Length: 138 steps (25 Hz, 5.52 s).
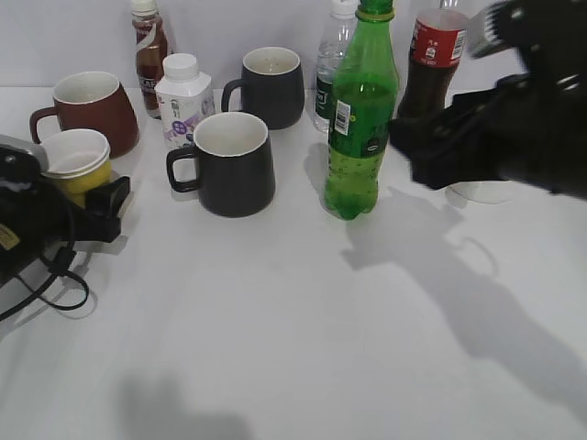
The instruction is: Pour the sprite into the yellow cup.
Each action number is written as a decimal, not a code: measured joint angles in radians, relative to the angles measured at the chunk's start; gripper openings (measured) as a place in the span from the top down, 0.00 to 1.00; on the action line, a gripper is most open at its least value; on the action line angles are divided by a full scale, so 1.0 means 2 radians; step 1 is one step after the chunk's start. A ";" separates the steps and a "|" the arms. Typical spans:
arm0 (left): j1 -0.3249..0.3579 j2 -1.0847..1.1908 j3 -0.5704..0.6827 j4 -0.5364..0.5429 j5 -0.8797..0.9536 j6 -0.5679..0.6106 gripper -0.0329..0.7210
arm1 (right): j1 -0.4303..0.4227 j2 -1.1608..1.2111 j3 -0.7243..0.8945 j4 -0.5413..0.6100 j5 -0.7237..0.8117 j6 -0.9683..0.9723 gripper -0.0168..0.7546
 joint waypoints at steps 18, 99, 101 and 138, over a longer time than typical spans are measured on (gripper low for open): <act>0.000 0.020 -0.018 0.027 0.000 0.000 0.37 | 0.007 0.190 -0.004 -0.150 -0.279 0.160 0.15; -0.138 -0.078 -0.002 0.318 0.085 -0.105 0.41 | 0.002 0.219 -0.077 -0.356 -0.234 -0.332 0.44; -0.138 -0.078 -0.002 0.321 0.086 -0.105 0.41 | 0.002 0.219 -0.077 -0.356 -0.234 -0.347 0.44; -0.138 -0.082 -0.002 0.384 0.099 -0.117 0.41 | 0.002 0.219 -0.077 -0.360 -0.213 -0.487 0.44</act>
